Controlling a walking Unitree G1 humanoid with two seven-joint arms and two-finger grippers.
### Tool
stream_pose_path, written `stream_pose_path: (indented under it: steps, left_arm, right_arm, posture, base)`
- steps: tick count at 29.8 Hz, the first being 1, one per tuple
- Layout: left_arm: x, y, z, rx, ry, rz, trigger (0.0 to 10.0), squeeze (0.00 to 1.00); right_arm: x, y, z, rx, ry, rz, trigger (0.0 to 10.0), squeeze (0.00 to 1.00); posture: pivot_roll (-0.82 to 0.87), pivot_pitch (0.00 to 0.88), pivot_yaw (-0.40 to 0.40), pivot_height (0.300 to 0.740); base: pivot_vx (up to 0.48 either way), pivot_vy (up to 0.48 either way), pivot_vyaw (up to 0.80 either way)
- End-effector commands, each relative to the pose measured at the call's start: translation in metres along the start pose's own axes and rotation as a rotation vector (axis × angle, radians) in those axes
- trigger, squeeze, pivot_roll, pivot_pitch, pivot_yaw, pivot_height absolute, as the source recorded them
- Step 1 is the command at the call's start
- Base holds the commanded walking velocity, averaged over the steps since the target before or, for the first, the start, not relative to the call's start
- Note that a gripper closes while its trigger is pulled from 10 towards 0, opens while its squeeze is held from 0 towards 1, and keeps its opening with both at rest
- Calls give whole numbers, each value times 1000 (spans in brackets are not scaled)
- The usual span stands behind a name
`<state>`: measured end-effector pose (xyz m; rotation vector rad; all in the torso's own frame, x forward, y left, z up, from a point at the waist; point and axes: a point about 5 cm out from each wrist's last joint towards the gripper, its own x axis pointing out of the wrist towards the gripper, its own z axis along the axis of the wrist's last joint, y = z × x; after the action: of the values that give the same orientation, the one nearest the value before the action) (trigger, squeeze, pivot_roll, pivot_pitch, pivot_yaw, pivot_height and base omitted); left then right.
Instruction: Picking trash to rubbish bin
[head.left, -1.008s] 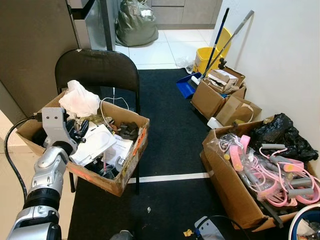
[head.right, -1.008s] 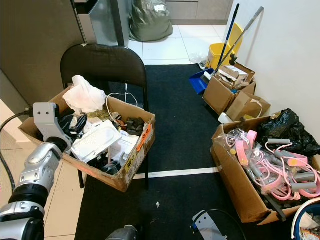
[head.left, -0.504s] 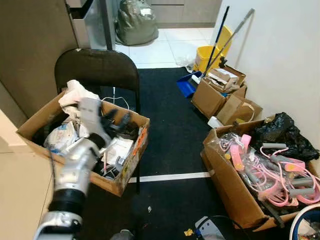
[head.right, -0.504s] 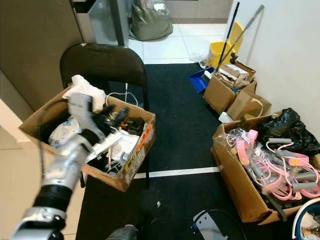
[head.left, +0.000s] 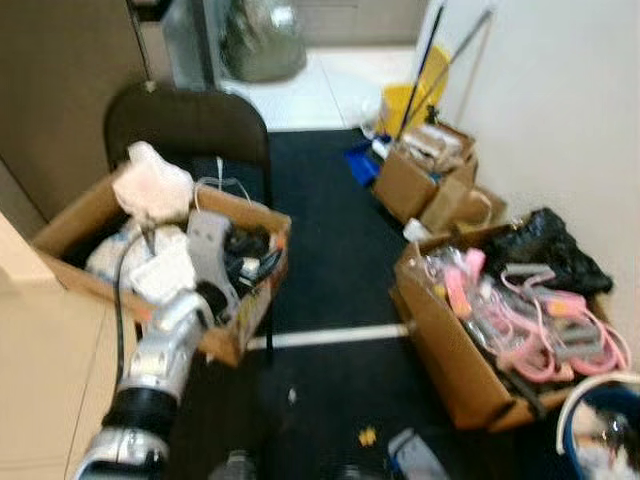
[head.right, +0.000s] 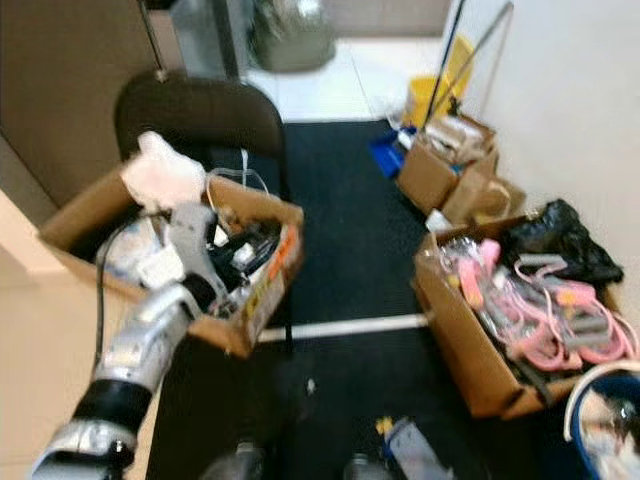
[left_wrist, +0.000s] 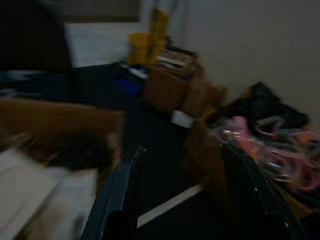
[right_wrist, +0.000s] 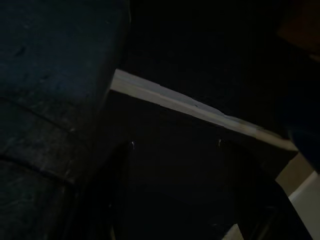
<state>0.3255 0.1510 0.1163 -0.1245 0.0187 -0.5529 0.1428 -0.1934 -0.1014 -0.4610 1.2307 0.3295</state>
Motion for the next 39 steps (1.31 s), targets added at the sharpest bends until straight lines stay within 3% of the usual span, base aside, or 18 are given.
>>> stream_pose_path:
  steps: [1, 2, 5, 8, 10, 14, 16, 24, 27, 30, 31, 32, 35, 36, 39]
  left_arm:
    - [-10, 9, -13, -5, 58, 47, 10000, 0]
    - [-16, 17, -16, -3, 75, 79, 10000, 0]
    - [-18, 21, -17, -3, 80, 96, 10000, 0]
    - [-37, 46, -27, -8, 133, 202, 10000, 0]
    - [-41, 49, -29, -12, 141, 219, 10000, 0]
    - [-61, 64, -47, -39, 213, 308, 10000, 0]
    - [-64, 66, -50, -44, 224, 320, 10000, 0]
    - [-100, 71, -94, -112, 386, 452, 10000, 0]
    - [-109, 72, -101, -136, 411, 501, 10000, 0]
    - [-138, 72, -125, -167, 514, 622, 10000, 0]
    - [-138, 72, -125, -167, 514, 622, 10000, 0]
    - [-152, 72, -132, -177, 539, 673, 10000, 0]
    - [-159, 72, -135, -191, 542, 707, 10000, 0]
    - [-168, 70, -141, -221, 554, 746, 10000, 0]
    - [-171, 67, -144, -237, 562, 751, 10000, 0]
  right_arm:
    - [1, 10, -1, 8, -3, 34, 10000, 0]
    - [1, 10, -1, 9, -4, 36, 10000, 0]
    - [1, 10, -1, 10, -4, 36, 10000, 0]
    - [1, 10, -1, 13, -2, 39, 10000, 0]
    - [1, 11, -1, 14, -2, 39, 10000, 0]
    - [1, 11, -2, 14, 1, 39, 10000, 0]
    - [1, 11, -2, 14, 1, 39, 10000, 0]
    - [1, 11, -2, 18, 1, 40, 10000, 0]
    - [1, 11, -3, 19, 1, 40, 10000, 0]
    - [1, 11, -3, 17, 2, 42, 10000, 0]
    - [1, 11, -3, 17, 2, 42, 10000, 0]
    - [1, 12, -3, 15, 3, 45, 10000, 0]
    - [1, 12, -3, 15, 4, 47, 10000, 0]
    - [1, 12, -4, 21, 5, 44, 10000, 0]
    - [1, 12, -4, 21, 5, 42, 10000, 0]
  posture:
    - [60, 71, -6, 740]
    - [60, 71, -6, 740]
    - [60, 71, -6, 740]
    - [65, 76, 1, 740]
    - [65, 76, 1, 740]
    - [65, 76, 1, 740]
    - [65, 76, 1, 740]
    - [62, 83, 2, 740]
    - [62, 83, 2, 740]
    - [57, 78, -2, 740]
    - [57, 78, -2, 740]
    - [52, 75, -9, 740]
    - [49, 81, -9, 740]
    - [46, 71, -11, 740]
    - [43, 64, -13, 740]
  base:
    - [-341, 0, 0]
    - [-341, 0, 0]
    - [-339, 0, 0]
    - [-339, 0, 0]
    - [-341, 0, 0]
    - [-342, 0, 0]
    - [-341, 0, 0]
    - [-293, 0, 0]
    - [0, 0, 0]
    - [0, 104, 0]
    - [0, 311, 0]
    - [409, 255, 0]
    - [420, 170, 0]
    - [472, 0, 0]
    - [477, 0, 0]
